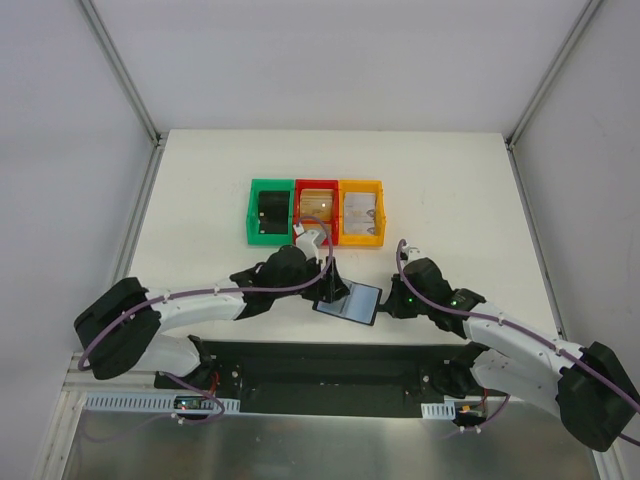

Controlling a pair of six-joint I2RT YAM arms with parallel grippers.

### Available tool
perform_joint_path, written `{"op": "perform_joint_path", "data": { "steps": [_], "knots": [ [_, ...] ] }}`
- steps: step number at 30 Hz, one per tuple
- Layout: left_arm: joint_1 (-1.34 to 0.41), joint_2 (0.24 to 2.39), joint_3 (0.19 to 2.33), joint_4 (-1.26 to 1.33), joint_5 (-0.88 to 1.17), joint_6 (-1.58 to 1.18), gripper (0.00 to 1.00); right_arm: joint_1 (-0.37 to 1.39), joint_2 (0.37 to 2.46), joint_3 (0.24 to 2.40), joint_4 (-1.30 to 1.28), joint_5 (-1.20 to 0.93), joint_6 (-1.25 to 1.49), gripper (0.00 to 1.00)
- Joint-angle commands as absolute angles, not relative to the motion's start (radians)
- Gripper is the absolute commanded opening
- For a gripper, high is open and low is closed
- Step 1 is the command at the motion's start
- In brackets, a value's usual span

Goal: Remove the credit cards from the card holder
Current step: Remove the credit card from the card holder.

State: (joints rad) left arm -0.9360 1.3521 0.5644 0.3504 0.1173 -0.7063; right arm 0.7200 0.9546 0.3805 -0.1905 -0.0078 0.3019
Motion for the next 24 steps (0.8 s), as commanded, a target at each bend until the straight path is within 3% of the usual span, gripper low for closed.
{"op": "perform_joint_path", "data": {
  "steps": [1,24],
  "knots": [
    [-0.922,1.295,0.561,0.313,0.041,-0.678,0.67,0.721,0.948,0.393,-0.183,-0.006,0.296,0.00],
    [-0.917,1.445,0.583,0.330,0.117,-0.704,0.64,0.721,0.943,0.383,-0.179,-0.011,0.301,0.00]
  ]
}}
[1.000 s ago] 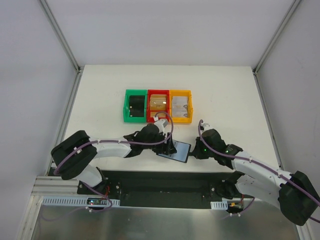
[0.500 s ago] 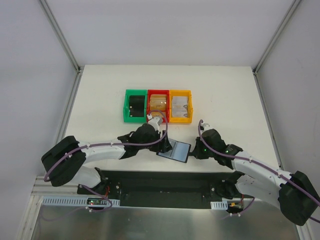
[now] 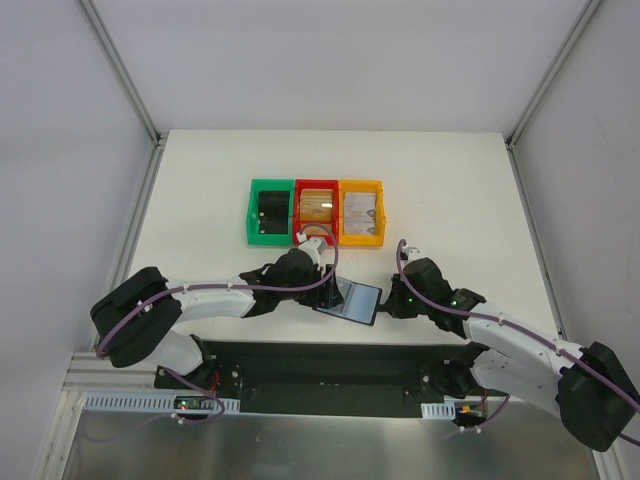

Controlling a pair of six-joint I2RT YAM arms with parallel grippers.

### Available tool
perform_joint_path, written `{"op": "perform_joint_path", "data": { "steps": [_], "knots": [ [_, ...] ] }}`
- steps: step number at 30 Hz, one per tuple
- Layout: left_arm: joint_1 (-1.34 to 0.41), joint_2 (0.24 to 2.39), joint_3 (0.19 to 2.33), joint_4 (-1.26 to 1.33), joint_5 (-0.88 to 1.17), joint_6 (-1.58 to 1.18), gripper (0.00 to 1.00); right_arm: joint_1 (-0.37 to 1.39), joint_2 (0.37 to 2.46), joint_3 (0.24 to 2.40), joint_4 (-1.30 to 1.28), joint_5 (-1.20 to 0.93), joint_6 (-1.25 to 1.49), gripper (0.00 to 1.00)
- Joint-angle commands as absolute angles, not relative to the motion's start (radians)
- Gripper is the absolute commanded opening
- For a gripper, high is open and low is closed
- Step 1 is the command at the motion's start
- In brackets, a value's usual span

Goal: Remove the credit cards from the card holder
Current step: Remove the credit card from the card holder.

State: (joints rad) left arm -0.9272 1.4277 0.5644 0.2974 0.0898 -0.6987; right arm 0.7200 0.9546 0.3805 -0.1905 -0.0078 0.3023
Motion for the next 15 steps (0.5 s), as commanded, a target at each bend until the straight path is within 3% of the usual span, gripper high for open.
{"op": "perform_joint_path", "data": {
  "steps": [1,15],
  "knots": [
    [-0.919,1.450,0.584,0.334,0.123,-0.704,0.64,0.721,0.943,0.383,-0.179,-0.011,0.301,0.00],
    [-0.928,1.493,0.594,0.368,0.163,-0.715,0.63,0.721,0.946,0.379,-0.175,-0.011,0.301,0.00]
  ]
}}
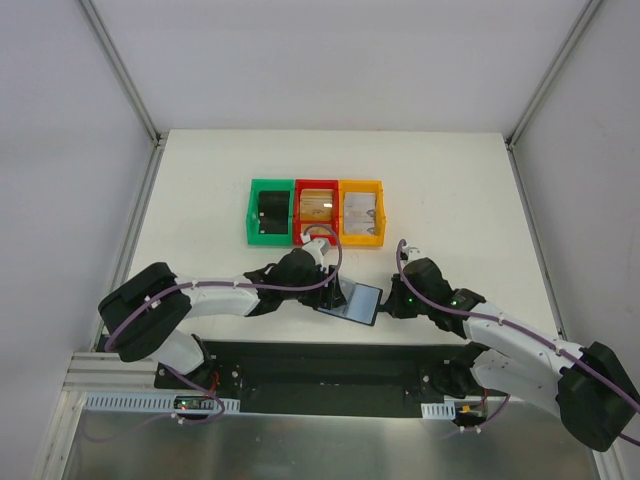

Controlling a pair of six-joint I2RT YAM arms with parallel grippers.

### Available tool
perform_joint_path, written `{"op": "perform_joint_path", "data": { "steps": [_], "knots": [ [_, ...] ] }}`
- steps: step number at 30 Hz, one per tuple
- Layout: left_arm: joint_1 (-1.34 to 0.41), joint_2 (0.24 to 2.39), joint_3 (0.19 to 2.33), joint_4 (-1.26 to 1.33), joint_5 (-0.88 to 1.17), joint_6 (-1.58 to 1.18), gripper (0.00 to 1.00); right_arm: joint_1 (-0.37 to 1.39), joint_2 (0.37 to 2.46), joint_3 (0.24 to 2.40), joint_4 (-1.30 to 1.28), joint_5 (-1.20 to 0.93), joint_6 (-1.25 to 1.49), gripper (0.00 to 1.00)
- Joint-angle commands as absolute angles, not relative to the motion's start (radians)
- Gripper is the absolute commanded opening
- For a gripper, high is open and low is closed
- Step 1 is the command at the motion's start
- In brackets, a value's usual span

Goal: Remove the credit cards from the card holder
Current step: Remove the credit card from the card holder.

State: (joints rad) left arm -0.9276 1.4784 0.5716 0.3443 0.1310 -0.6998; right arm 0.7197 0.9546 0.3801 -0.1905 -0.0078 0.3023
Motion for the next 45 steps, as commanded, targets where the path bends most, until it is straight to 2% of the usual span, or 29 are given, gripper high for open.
{"op": "perform_joint_path", "data": {
  "steps": [1,12,20,28,38,45],
  "knots": [
    [-0.931,1.491,0.595,0.374,0.167,-0.715,0.63,0.721,0.948,0.377,-0.175,-0.012,0.302,0.00],
    [-0.936,1.424,0.581,0.380,0.144,-0.710,0.63,0.721,0.943,0.377,-0.175,-0.011,0.304,0.00],
    [-0.939,1.454,0.603,0.382,0.179,-0.709,0.63,0.721,0.945,0.377,-0.173,-0.014,0.305,0.00],
    [-0.937,1.422,0.597,0.325,0.064,-0.701,0.64,0.721,0.945,0.373,-0.170,-0.015,0.305,0.00],
    [-0.937,1.491,0.627,0.341,0.153,-0.695,0.63,0.721,0.950,0.376,-0.169,-0.018,0.307,0.00],
    [-0.939,1.483,0.611,0.337,0.114,-0.706,0.63,0.721,0.946,0.380,-0.170,-0.018,0.305,0.00]
  ]
}}
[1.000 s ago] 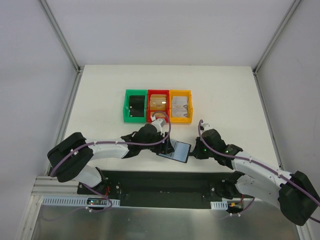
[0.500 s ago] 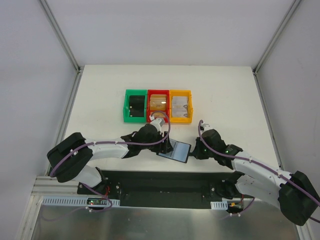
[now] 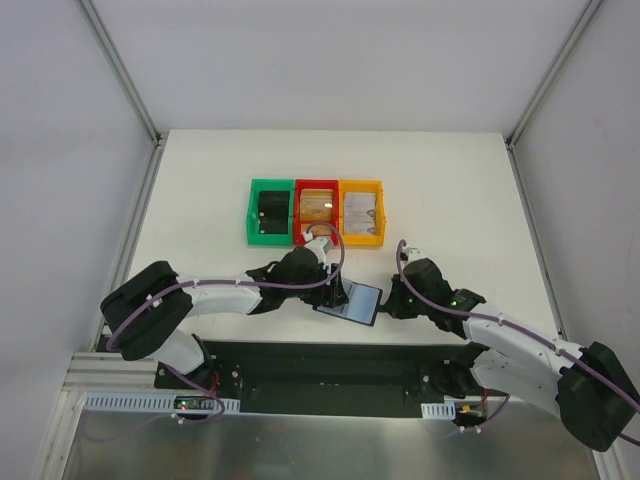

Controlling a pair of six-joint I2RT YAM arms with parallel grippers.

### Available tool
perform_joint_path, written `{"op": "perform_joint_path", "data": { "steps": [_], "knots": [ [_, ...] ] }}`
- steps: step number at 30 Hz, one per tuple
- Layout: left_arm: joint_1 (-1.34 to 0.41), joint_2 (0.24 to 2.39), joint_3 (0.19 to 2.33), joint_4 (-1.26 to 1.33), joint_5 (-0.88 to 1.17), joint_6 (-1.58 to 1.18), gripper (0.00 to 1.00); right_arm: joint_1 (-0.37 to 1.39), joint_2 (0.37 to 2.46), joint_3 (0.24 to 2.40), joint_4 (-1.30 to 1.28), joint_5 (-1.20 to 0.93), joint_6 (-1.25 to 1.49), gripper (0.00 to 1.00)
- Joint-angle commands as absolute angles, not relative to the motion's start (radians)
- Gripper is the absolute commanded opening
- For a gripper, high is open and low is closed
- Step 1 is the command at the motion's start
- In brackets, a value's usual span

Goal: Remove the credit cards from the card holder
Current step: Remove the credit card from the card holder.

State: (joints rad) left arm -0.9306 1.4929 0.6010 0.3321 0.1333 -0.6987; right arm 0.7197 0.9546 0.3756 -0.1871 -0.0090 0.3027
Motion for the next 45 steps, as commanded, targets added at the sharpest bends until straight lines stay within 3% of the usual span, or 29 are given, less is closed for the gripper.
{"op": "perform_joint_path", "data": {
  "steps": [1,8,45],
  "knots": [
    [-0.939,1.464,0.603,0.336,0.097,-0.707,0.64,0.721,0.948,0.379,-0.173,-0.017,0.305,0.00],
    [-0.939,1.390,0.569,0.324,0.020,-0.689,0.65,0.721,0.951,0.383,-0.175,-0.015,0.299,0.00],
    [-0.968,1.529,0.617,0.388,0.153,-0.704,0.63,0.721,0.959,0.380,-0.169,-0.020,0.302,0.00]
  ]
}}
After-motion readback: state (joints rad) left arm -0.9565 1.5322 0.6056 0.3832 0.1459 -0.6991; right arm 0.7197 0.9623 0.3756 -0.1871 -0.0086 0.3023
